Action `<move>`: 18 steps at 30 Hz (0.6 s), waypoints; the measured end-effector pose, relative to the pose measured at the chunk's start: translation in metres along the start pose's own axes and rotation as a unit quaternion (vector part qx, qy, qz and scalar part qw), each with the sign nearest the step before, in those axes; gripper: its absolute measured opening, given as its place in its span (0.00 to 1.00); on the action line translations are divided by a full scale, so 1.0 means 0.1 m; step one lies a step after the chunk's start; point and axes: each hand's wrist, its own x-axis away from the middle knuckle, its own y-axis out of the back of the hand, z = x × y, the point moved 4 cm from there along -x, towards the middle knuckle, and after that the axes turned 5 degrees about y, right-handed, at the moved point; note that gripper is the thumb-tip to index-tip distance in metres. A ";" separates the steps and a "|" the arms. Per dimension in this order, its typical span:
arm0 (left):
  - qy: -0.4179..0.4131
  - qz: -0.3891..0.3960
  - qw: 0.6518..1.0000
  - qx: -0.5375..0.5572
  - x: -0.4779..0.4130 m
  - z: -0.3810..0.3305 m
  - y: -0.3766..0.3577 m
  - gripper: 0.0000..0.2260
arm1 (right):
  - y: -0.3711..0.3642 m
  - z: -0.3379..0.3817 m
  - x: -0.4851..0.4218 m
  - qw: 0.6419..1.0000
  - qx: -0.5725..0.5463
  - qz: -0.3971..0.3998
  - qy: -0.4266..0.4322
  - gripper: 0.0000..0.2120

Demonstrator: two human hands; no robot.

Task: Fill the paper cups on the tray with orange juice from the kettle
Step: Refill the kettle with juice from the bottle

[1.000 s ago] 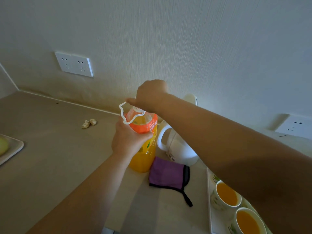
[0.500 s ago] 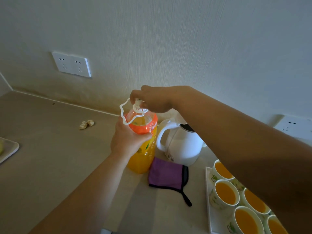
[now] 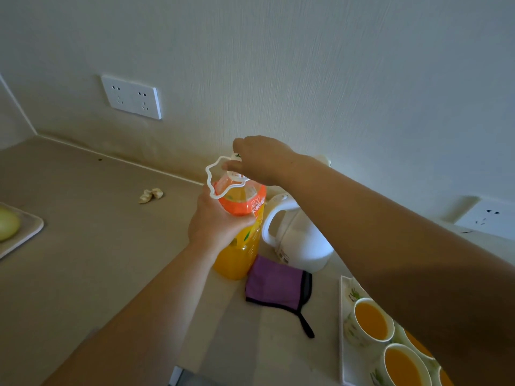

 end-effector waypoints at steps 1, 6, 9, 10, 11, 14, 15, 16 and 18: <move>0.001 -0.001 1.000 0.001 0.00 0.00 0.00 0.40 | -0.02 0.00 0.00 1.000 -0.022 -0.002 0.010 0.22; 0.001 0.010 1.000 0.027 -0.01 0.00 -0.01 0.44 | -0.01 -0.04 0.07 0.984 -0.172 -0.050 0.007 0.16; 0.023 0.003 0.996 0.081 0.05 0.04 -0.02 0.48 | 0.08 -0.16 0.20 0.958 -0.277 -0.071 -0.026 0.16; 0.026 -0.003 0.994 0.103 0.06 0.05 -0.02 0.48 | 0.07 -0.20 0.27 0.943 -0.322 -0.071 -0.042 0.16; 0.027 -0.010 0.992 0.120 0.09 0.08 -0.04 0.48 | 0.03 -0.24 0.37 0.924 -0.371 -0.070 -0.061 0.16; 0.032 -0.044 0.987 0.152 0.17 0.12 -0.07 0.42 | -0.32 -0.35 0.77 0.838 -0.528 -0.063 -0.121 0.15; 0.036 -0.058 0.985 0.158 0.18 0.13 -0.08 0.42 | -0.49 -0.36 0.92 0.811 -0.566 -0.052 -0.140 0.15; 0.039 -0.066 0.983 0.164 0.19 0.14 -0.11 0.42 | -0.69 -0.34 1.08 0.791 -0.590 -0.033 -0.161 0.15; 0.040 -0.081 0.982 0.165 0.20 0.15 -0.15 0.45 | -1.10 -0.28 1.36 0.786 -0.582 0.025 -0.206 0.15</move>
